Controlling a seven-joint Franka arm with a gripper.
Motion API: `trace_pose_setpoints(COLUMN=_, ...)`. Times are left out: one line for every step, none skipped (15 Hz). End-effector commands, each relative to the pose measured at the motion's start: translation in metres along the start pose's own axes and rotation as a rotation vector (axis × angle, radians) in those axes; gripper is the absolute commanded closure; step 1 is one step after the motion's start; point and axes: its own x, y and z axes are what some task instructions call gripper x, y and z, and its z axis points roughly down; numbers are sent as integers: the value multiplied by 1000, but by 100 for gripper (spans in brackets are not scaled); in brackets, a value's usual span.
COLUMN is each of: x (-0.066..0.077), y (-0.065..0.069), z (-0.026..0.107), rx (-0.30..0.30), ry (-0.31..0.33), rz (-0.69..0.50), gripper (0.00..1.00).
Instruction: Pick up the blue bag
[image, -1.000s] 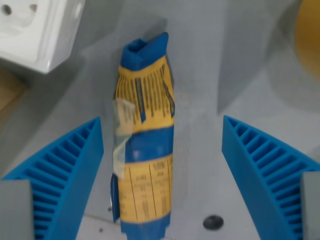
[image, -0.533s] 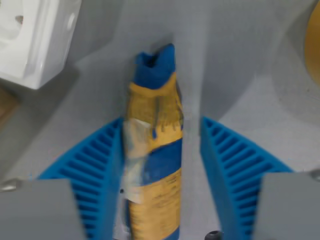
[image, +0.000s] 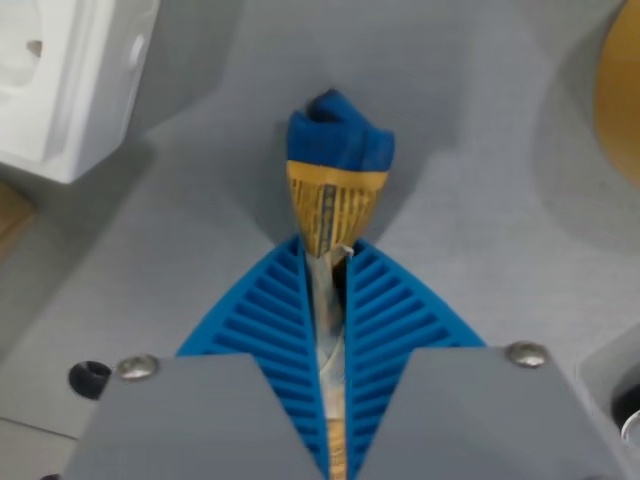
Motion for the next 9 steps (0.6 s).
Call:
trace_pose_setpoints(x=-5, y=1, z=0, rx=-64, ry=47, rz=-16, gripper=100)
trace_pose_setpoints(x=-7, y=2, z=-5, rx=-64, ry=46, rz=-16, gripper=100)
trace_pose_setpoints(x=-8, y=3, z=-10, rx=-63, ry=46, rz=-16, gripper=100)
trace_pose_setpoints(x=-8, y=3, z=-15, rx=-62, ry=44, rz=-17, gripper=100)
trace_pose_setpoints(x=-10, y=2, z=-20, rx=-61, ry=41, rz=-17, gripper=100)
trace_pose_setpoints(x=-13, y=2, z=-25, rx=-59, ry=36, rz=-16, gripper=100)
trace_pose_setpoints(x=-15, y=1, z=-29, rx=-56, ry=32, rz=-15, gripper=100)
trace_pose_setpoints(x=-16, y=1, z=-34, rx=-53, ry=29, rz=-15, gripper=100)
trace_pose_setpoints(x=-15, y=0, z=-39, rx=-50, ry=29, rz=-15, gripper=100)
